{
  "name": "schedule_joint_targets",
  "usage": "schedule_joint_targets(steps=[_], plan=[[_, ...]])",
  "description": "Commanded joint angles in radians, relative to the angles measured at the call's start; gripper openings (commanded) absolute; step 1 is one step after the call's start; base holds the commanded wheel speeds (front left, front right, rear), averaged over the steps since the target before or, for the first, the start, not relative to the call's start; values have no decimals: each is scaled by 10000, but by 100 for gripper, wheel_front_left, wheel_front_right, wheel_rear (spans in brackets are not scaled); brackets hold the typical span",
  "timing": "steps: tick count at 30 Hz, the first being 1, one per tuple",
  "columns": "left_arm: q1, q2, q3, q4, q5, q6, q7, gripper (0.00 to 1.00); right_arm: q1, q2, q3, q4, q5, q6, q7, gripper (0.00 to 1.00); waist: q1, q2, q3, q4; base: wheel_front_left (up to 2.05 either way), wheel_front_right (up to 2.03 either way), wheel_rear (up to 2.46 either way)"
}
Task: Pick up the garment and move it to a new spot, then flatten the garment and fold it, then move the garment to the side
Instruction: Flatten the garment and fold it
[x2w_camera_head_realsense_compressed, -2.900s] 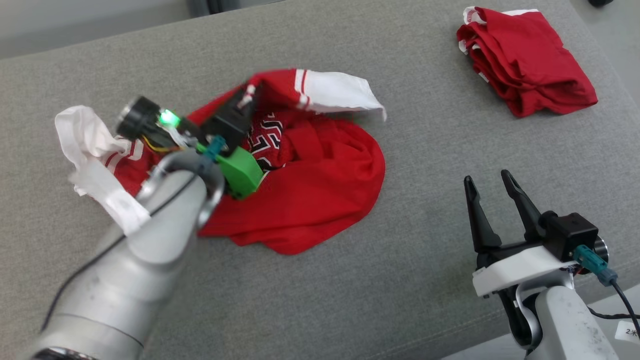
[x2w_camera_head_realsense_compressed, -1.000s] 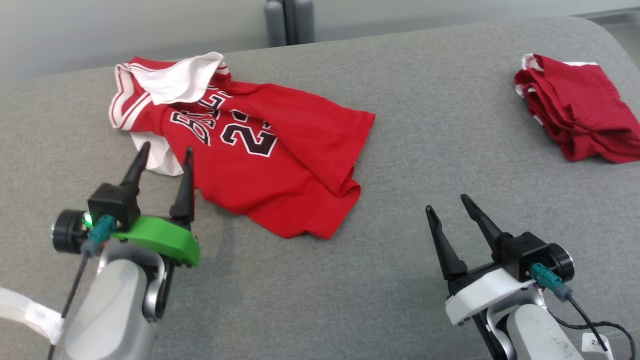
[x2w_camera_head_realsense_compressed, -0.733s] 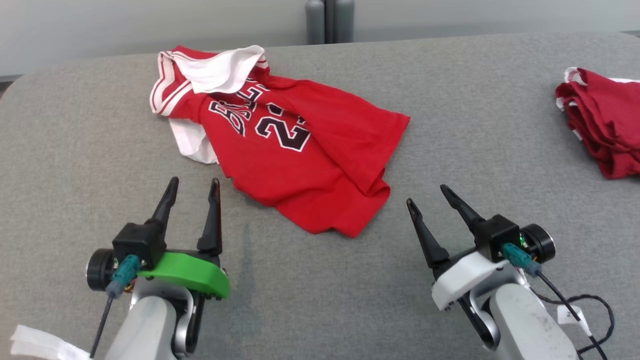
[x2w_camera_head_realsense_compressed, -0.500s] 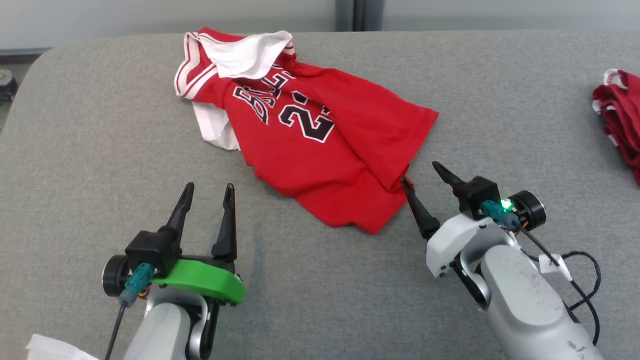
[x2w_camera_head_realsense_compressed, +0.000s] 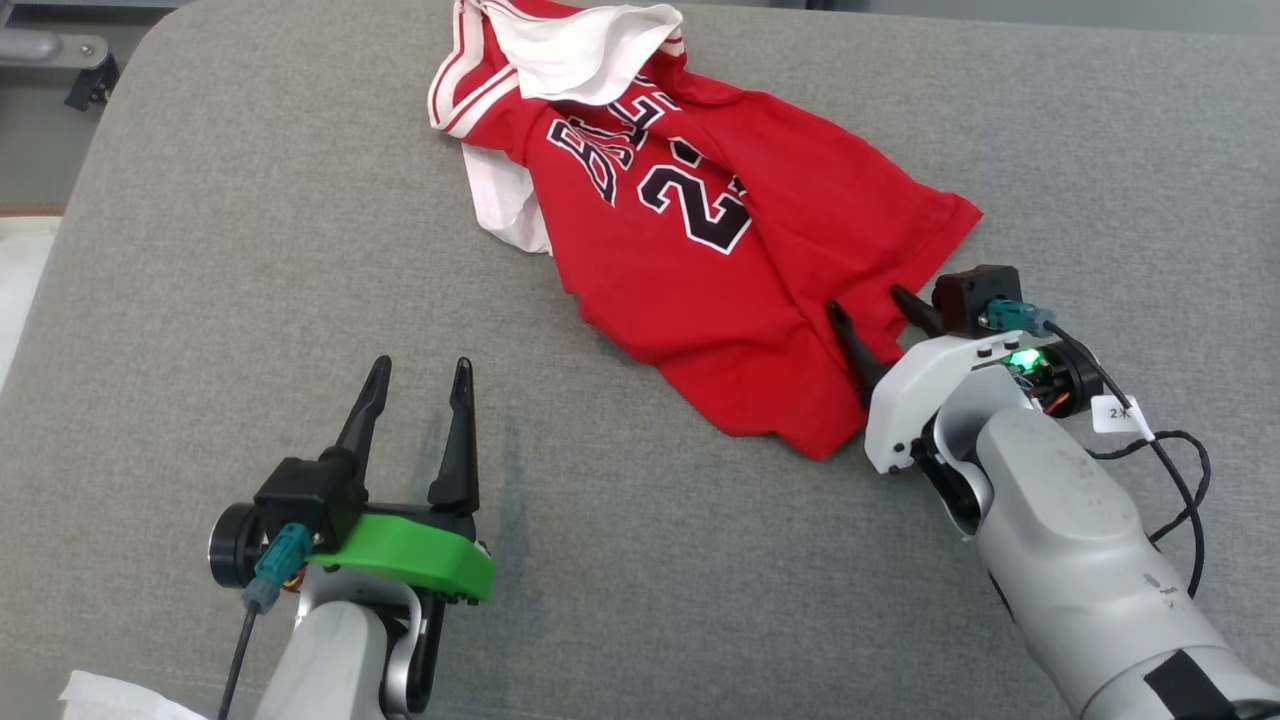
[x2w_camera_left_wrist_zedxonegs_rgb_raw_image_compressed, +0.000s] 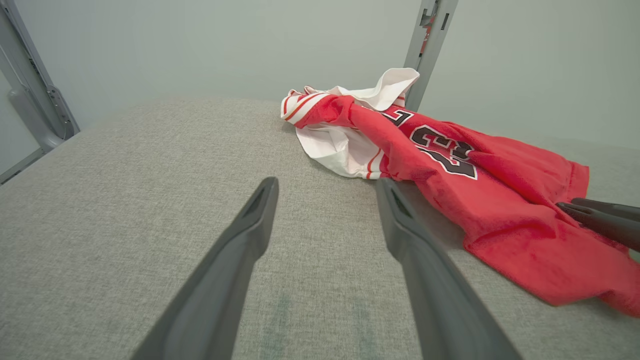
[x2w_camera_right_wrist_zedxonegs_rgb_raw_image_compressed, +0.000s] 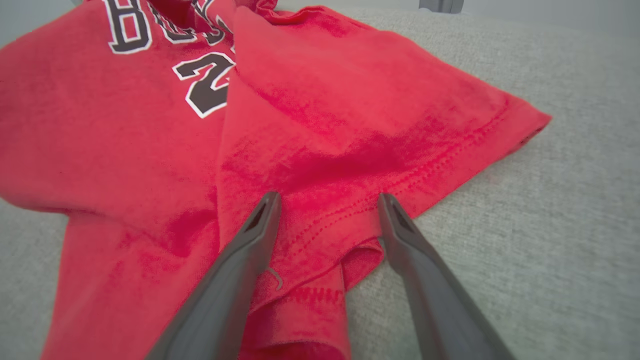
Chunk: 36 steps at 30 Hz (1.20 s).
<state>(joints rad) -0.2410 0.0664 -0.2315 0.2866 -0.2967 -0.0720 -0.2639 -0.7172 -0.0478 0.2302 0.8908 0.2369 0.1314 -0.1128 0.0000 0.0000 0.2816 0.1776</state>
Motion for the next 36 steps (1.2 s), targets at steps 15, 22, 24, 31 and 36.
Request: schedule_joint_targets(steps=[15, 22, 24, 31, 36], plan=[[42, -151, 368, -105, 183, -225, -3, 100, -991, -45, 46, 2150, -361, -15, -144, 12, 0, 0, 274, 210, 0, 0, 0], [229, -154, 527, -52, 221, -189, -3, 100, -1371, -51, 82, 2297, -852, -11, -713, 0, 0, 0, 143, 34, 0, 0, 0], [294, -155, 544, -36, 245, -182, -3, 100, -1556, -56, -96, 2269, -1072, -14, -956, 0, 0, 0, 49, -87, 0, 0, 0], [511, -149, 614, -40, 304, -160, -3, 100, -1934, -51, -1006, 1799, -2103, -14, -1436, 0, 0, 0, -333, -588, 0, 0, 0], [729, -148, 627, -106, 357, -177, -3, 100, -1868, -54, -1670, 896, -2856, -14, -1509, 0, 0, 0, -678, -963, 0, 0, 0]])
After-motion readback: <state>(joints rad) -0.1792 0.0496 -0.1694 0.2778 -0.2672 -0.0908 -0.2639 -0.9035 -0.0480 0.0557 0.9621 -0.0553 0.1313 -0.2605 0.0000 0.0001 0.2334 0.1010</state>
